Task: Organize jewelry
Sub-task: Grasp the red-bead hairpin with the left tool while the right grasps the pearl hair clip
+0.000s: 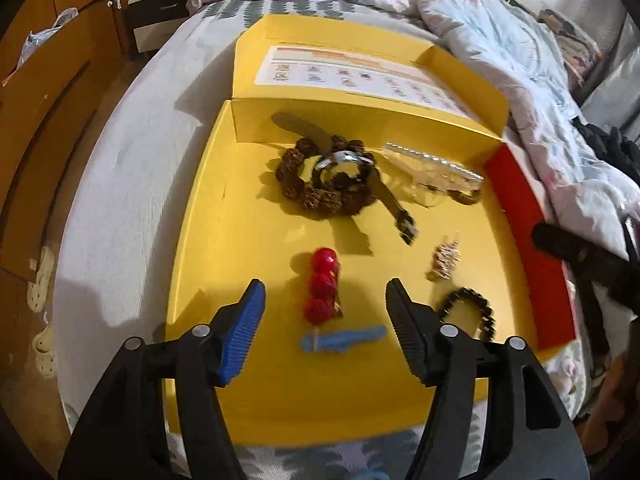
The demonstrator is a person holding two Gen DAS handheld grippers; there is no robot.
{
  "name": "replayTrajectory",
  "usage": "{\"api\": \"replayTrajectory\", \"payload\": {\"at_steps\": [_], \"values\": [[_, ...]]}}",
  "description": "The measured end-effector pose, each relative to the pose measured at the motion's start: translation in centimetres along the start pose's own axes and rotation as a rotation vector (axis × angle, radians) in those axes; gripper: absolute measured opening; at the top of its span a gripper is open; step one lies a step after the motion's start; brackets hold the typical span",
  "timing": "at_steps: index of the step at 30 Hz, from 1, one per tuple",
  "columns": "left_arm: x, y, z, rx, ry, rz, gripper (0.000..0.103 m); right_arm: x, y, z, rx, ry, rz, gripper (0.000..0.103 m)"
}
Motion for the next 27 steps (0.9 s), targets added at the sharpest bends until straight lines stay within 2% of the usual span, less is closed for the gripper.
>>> {"api": "replayTrajectory", "payload": {"at_steps": [7, 13, 17, 19, 21, 27], "values": [[3.0, -0.6, 0.1, -0.009, -0.089, -0.028, 0.063, 3.3, 1.1, -1.9, 0.015, -0.044, 0.019, 0.067], [3.3, -1.1, 0.0, -0.023, -0.096, -0.034, 0.063, 5.8, 2.3, -2.7, 0.019, -0.081, 0.065, 0.067], [3.3, -0.8, 0.3, -0.004, -0.093, -0.058, 0.063, 6.2, 1.0, -4.1, -0.052, -0.077, 0.085, 0.068], [3.4, -0.4, 0.3, 0.007, -0.092, -0.063, 0.064, 6.7, -0.1, -4.7, -0.12, -0.078, 0.09, 0.079], [3.5, -0.3, 0.3, 0.013, -0.09, -0.066, 0.065, 7.6, -1.3, -5.1, -0.181, -0.086, 0.096, 0.082], [3.9, 0.6, 0.2, 0.039, -0.095, -0.07, 0.065, 10.8, -2.5, -5.1, -0.262, -0.126, 0.163, 0.083]]}}
Point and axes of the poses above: each gripper's, at about its wrist camera, not at the fingertips, and x roughly the way its jaws point, y to its right, z to its underside, the point moved 4 cm from there along x, roughly the way its jaws point, and after that the axes turned 1 degree about -z, right-handed, at the moved point
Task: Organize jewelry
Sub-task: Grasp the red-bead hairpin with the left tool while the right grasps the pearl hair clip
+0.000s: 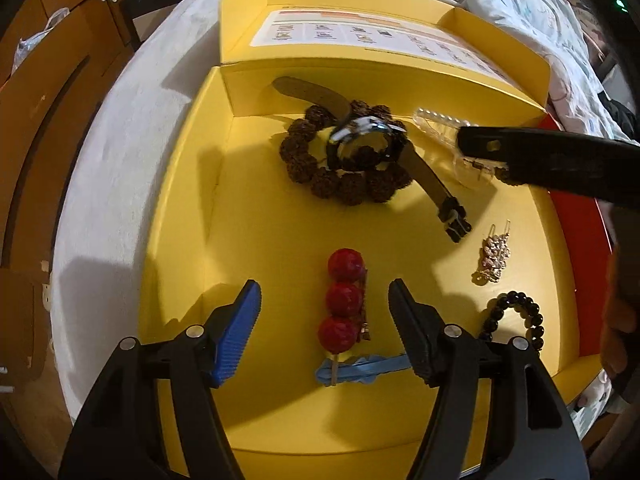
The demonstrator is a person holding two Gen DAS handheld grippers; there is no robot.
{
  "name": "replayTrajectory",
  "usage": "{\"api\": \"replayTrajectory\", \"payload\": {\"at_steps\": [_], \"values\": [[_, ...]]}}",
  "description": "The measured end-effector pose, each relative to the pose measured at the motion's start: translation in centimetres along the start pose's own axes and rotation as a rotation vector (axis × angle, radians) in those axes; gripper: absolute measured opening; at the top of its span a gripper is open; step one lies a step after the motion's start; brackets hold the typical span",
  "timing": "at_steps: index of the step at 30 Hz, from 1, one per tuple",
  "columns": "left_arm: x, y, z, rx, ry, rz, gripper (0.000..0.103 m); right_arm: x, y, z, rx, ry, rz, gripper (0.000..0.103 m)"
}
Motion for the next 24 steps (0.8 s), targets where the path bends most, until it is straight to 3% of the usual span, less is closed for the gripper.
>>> {"api": "replayTrajectory", "payload": {"at_steps": [7, 10, 14, 19, 24], "values": [[0.9, 0.6, 0.6, 0.017, -0.016, -0.026, 0.065, 2.1, -0.4, -0.2, -0.07, -0.025, 0.066, 0.083], [0.9, 0.5, 0.6, 0.013, -0.013, -0.027, 0.058, 3.0, -0.8, -0.2, -0.105, -0.037, 0.099, 0.083], [0.7, 0.1, 0.6, 0.006, -0.006, -0.028, 0.047, 3.7, -0.8, 0.1, -0.072, -0.049, 0.065, 0.082], [0.6, -0.4, 0.4, -0.004, -0.003, -0.026, 0.026, 3.2, 0.7, 0.3, 0.005, -0.071, 0.01, 0.067], [0.4, -0.4, 0.5, -0.009, -0.003, -0.022, 0.024, 3.1, 1.1, 0.5, 0.02, -0.077, -0.011, 0.067]]}}
Point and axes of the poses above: each gripper's, at about its wrist camera, not at the fingertips, and x roughly the way its jaws point, y to its right, z to its underside, the point moved 4 cm from there along x, roughly the way its jaws point, and after that the axes turned 1 degree about -z, right-handed, at the moved point
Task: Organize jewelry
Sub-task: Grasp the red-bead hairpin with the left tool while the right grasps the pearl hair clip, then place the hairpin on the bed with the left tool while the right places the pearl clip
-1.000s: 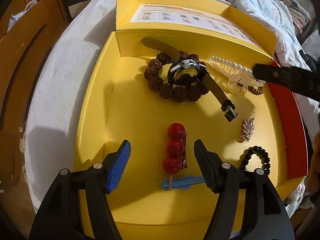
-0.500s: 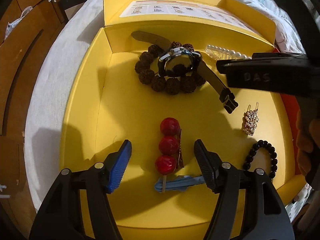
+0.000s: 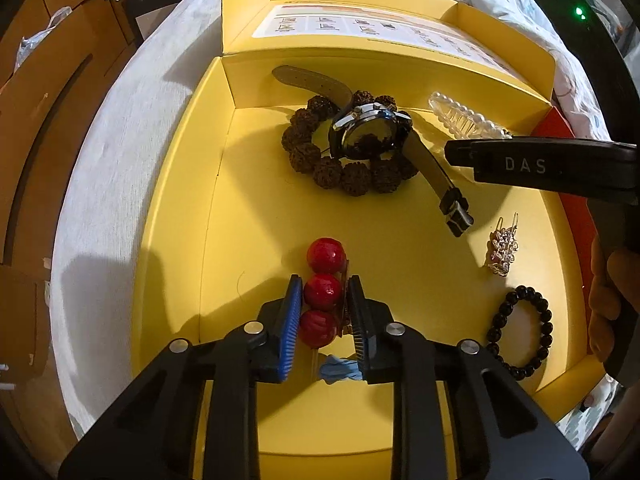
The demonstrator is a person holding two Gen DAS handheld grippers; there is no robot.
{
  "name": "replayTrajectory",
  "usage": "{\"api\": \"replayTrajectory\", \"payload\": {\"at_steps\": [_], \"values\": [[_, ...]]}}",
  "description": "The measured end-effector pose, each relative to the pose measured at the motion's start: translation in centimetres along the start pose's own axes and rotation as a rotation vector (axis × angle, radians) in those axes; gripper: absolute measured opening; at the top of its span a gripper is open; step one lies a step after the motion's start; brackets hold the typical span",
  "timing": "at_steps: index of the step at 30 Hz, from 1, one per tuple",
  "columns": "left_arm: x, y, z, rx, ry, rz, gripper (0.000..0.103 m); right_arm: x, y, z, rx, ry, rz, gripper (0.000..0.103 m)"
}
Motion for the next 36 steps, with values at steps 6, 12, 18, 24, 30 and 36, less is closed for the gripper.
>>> {"api": "replayTrajectory", "payload": {"at_steps": [6, 12, 18, 24, 30, 36], "values": [[-0.5, -0.2, -0.1, -0.027, 0.003, 0.035, 0.024, -0.3, 1.1, -0.2, 0.049, -0.005, -0.061, 0.067], [-1.7, -0.6, -0.6, -0.039, 0.036, 0.064, 0.023, -1.7, 2.3, -0.6, 0.068, 0.011, -0.093, 0.057], [-2.9, -0.4, -0.5, -0.046, 0.056, 0.078, 0.023, -2.6, 1.7, -0.4, 0.07, 0.009, -0.106, 0.045], [-3.5, -0.4, -0.7, -0.051, 0.067, 0.09, 0.023, -1.6, 0.8, 0.1, 0.066, -0.012, -0.109, 0.043], [-3.6, -0.1, -0.7, -0.044, 0.068, 0.097, 0.023, -0.6, 0.1, 0.2, 0.024, -0.01, -0.074, 0.047], [-3.5, -0.4, -0.8, -0.044, 0.065, 0.098, 0.023, -0.5, 0.0, 0.2, 0.033, -0.011, -0.068, 0.042]]}}
Point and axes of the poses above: each gripper's, at about its wrist camera, not at the fingertips, and x roughly the way its jaws point, y to its right, z to its underside, the point moved 4 cm from there along x, roughly the way its jaws point, and after that the axes turned 1 degree about -z, right-handed, at the moved point
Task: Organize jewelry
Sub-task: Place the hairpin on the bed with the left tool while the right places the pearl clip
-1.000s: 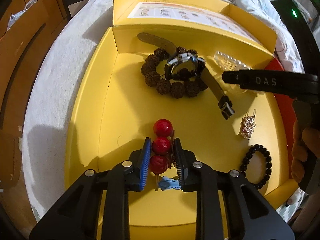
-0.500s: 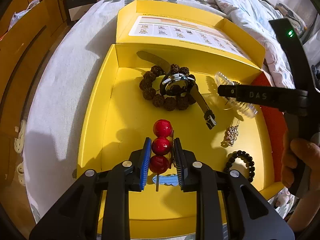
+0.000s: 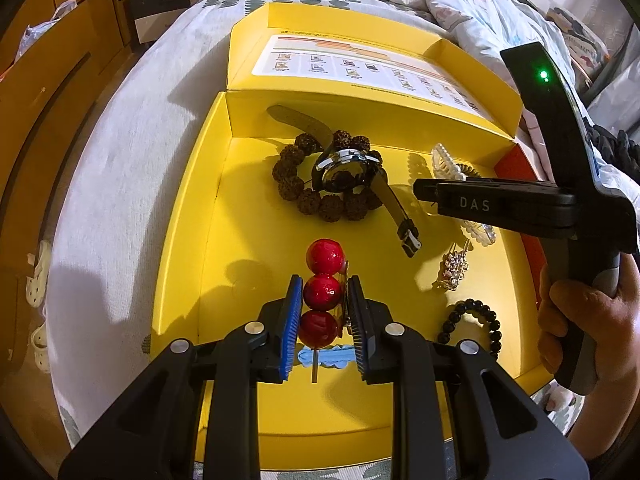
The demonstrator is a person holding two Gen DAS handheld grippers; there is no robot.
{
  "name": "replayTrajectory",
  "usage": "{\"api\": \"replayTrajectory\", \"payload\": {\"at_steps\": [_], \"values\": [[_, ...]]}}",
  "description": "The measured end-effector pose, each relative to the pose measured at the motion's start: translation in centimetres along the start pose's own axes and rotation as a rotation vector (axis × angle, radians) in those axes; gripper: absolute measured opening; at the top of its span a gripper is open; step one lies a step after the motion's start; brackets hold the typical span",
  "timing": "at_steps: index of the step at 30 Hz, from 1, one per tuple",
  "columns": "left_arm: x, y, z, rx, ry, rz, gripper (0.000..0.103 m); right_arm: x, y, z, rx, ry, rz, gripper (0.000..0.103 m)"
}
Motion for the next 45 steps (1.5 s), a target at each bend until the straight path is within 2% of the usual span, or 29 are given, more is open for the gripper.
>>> {"api": "replayTrajectory", "payload": {"at_steps": [10, 19, 28, 38, 41, 45], "values": [[-1.6, 0.2, 0.0, -0.006, 0.028, 0.021, 0.023, -1.8, 0.8, 0.4, 0.039, 0.001, -0.022, 0.041], [-4.3, 0.9, 0.6, 0.006, 0.065, 0.04, 0.023, -7.6, -0.8, 1.1, 0.025, 0.067, -0.052, 0.041], [-8.7, -0.3, 2.8, 0.005, 0.114, 0.042, 0.023, -13.5, -0.9, 3.8, 0.034, 0.111, -0.035, 0.041], [-11.3, -5.5, 6.8, -0.04, 0.123, -0.002, 0.023, -20.4, 1.8, 9.6, 0.087, 0.167, -0.009, 0.041], [-11.8, -7.2, 7.8, -0.058, 0.12, -0.01, 0.023, -22.0, 4.0, 12.5, 0.13, 0.184, 0.007, 0.041], [-11.5, -8.9, 9.0, -0.077, 0.099, -0.015, 0.023, -22.1, 7.5, 16.9, 0.205, 0.165, 0.025, 0.041]]}}
Point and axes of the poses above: each gripper's, at about its wrist camera, not at the fingertips, and x roughly the way its jaws point, y to its right, z to its underside, the point moved 4 cm from there along x, roughly the way its jaws point, and after that the axes turned 1 degree about -z, right-handed, at the moved point
